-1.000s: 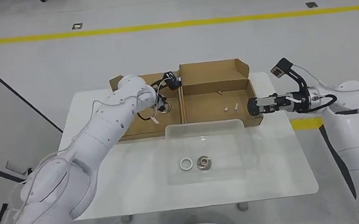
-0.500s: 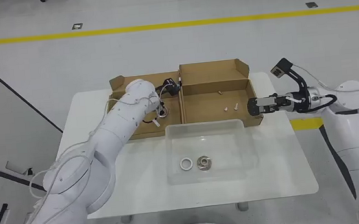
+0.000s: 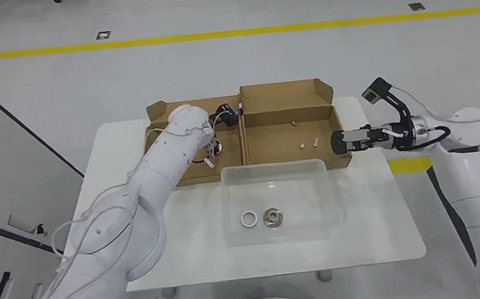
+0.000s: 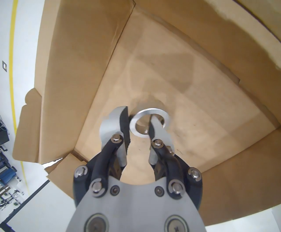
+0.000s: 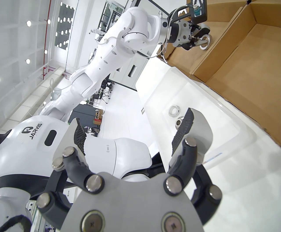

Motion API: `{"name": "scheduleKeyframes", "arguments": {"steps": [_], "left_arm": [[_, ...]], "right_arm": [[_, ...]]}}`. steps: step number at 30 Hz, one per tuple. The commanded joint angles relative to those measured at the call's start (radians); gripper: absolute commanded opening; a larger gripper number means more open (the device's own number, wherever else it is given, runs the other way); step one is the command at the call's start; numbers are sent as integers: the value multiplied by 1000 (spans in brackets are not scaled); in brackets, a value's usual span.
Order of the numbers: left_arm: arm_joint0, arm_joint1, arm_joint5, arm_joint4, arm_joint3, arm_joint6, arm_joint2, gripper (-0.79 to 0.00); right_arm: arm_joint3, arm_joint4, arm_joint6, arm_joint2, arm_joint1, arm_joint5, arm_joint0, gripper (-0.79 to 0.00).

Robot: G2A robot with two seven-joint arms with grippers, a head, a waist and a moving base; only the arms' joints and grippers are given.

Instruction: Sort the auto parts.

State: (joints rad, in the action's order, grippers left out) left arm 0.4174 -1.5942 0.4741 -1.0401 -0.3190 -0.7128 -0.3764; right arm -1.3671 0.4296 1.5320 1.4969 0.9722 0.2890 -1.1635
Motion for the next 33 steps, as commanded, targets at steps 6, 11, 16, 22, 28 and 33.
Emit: {"name": "scheduleKeyframes", "arguments": {"steps": [6, 11, 16, 22, 28, 33], "left_arm": [[-45, -10, 7, 25, 26, 25, -27, 0], [-87, -6, 39, 53, 26, 37, -54, 0], [-119, 11, 120, 80, 6, 56, -83, 0], [-126, 44, 210, 95, -79, 41, -114, 0], [-70, 102, 231, 135, -311, -91, -167, 0], [63, 181, 174, 176, -620, -281, -249, 0]], "right_arm": [[0, 1, 0, 0, 0, 0, 0, 0], [0, 1, 0, 0, 0, 0, 0, 0], [0, 1, 0, 0, 0, 0, 0, 0], [0, 1, 0, 0, 0, 0, 0, 0], [0, 1, 0, 0, 0, 0, 0, 0], [0, 1, 0, 0, 0, 0, 0, 0]]}}
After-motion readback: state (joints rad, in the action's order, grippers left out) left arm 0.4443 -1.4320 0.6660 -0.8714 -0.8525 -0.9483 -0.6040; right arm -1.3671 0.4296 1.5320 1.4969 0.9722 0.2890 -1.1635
